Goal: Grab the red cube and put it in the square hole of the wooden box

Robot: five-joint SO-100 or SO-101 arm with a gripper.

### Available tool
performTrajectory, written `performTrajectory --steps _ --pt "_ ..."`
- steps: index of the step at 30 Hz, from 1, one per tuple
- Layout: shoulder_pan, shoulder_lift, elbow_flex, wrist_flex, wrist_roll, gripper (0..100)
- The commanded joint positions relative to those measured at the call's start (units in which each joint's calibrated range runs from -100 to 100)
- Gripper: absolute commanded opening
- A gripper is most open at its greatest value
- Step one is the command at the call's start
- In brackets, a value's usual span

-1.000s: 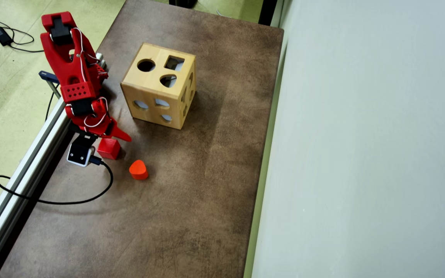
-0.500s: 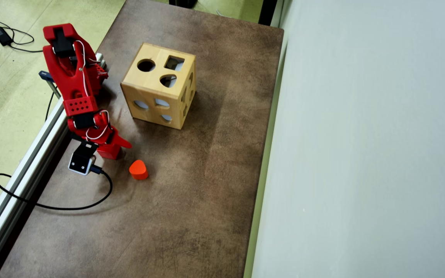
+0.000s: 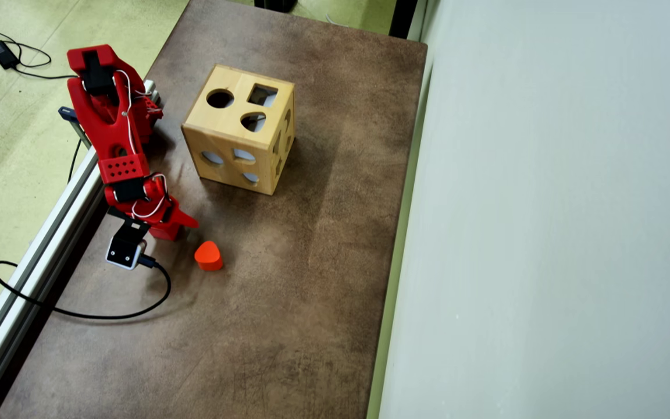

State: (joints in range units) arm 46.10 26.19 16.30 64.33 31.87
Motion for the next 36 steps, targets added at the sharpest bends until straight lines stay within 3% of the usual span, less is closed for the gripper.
performTrajectory --steps 1,11,15,23,30,36 --pt "-0.3 -1.3 -1.9 -2.5 0.1 21" --pt "-0.4 -1.3 -1.8 -2.7 0.1 1" --pt "-0.3 -3.2 -0.9 -0.7 0.1 2" --pt "-0.3 -20.2 -1.9 20.7 -0.9 2" --pt "-0.9 -37.5 -1.9 32.7 -4.2 2" --pt "-1.0 -53.5 -1.9 33.9 -4.2 2"
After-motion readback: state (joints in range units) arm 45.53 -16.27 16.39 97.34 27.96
